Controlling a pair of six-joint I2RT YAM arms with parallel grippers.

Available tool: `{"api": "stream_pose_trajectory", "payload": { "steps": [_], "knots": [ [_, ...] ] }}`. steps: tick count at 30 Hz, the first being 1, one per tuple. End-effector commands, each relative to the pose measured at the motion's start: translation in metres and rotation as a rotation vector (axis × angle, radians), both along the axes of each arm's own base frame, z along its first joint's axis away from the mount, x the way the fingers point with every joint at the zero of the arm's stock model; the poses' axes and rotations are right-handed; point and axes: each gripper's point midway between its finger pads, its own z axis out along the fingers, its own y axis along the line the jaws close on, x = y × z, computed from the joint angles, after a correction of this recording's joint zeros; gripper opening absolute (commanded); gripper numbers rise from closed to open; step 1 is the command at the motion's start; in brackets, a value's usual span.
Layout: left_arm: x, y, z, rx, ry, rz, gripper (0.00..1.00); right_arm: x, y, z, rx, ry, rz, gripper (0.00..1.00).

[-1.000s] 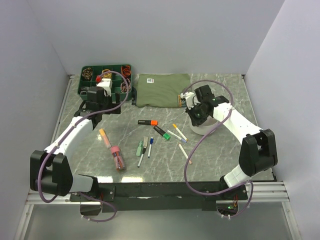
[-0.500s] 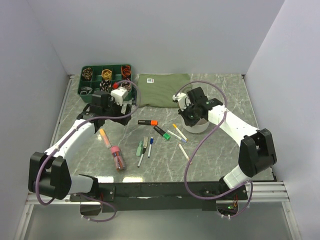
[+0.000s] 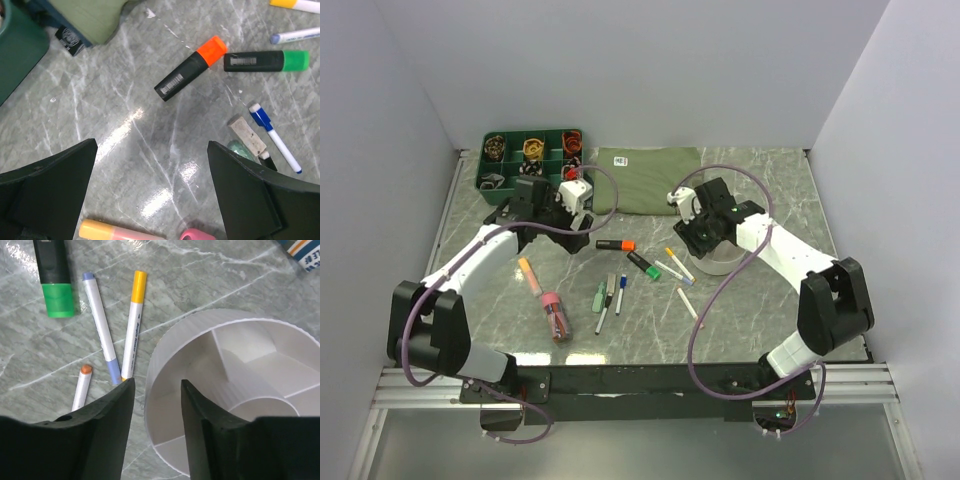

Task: Sort the stationery into containers
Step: Place the storage box at the center of the board, then pick up the pen from the center of the board.

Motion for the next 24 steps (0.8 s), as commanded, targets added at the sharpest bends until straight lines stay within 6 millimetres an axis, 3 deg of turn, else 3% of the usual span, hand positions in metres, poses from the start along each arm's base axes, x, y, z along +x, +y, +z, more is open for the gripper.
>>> {"api": "stream_pose_trajectory", "payload": {
  "steps": [1,4,6,7,8,9,10,11,16,20,24],
  "knots": [
    [0.001,-0.017,0.016,-0.010,-0.061,-0.149,0.99,0.010,0.003,0.047,0.053,-0.128,-0.027,0.52],
    [-0.001,-0.028,0.020,0.025,-0.104,-0.275,1.00,0.007,0.005,0.080,0.104,-0.176,-0.037,0.52],
    [-0.001,-0.038,0.010,0.076,-0.102,-0.383,0.91,0.001,0.007,0.103,0.154,-0.212,-0.032,0.53],
    [-0.007,-0.042,0.012,0.082,-0.054,-0.435,0.93,-0.001,0.008,0.109,0.167,-0.221,-0.026,0.53],
    [-0.008,-0.049,-0.006,0.105,-0.002,-0.489,0.99,-0.003,0.009,0.116,0.181,-0.234,-0.024,0.53],
    [-0.009,-0.052,-0.011,0.114,0.039,-0.508,0.99,-0.006,0.007,0.126,0.195,-0.261,-0.028,0.53],
    [-0.002,-0.058,-0.004,0.115,0.037,-0.524,0.99,-0.007,0.004,0.130,0.198,-0.273,-0.037,0.53],
    [-0.006,-0.061,-0.021,0.130,0.105,-0.538,1.00,-0.008,0.001,0.132,0.199,-0.281,-0.045,0.53],
    [0.004,-0.077,-0.038,0.222,0.021,-0.569,0.99,-0.003,-0.030,0.156,0.242,-0.338,-0.132,0.53],
    [0.012,-0.083,-0.056,0.272,0.036,-0.608,0.88,0.000,-0.054,0.163,0.251,-0.353,-0.192,0.52],
    [0.022,-0.089,-0.061,0.286,0.028,-0.613,0.84,-0.004,-0.068,0.166,0.247,-0.376,-0.220,0.52]
  ]
}}
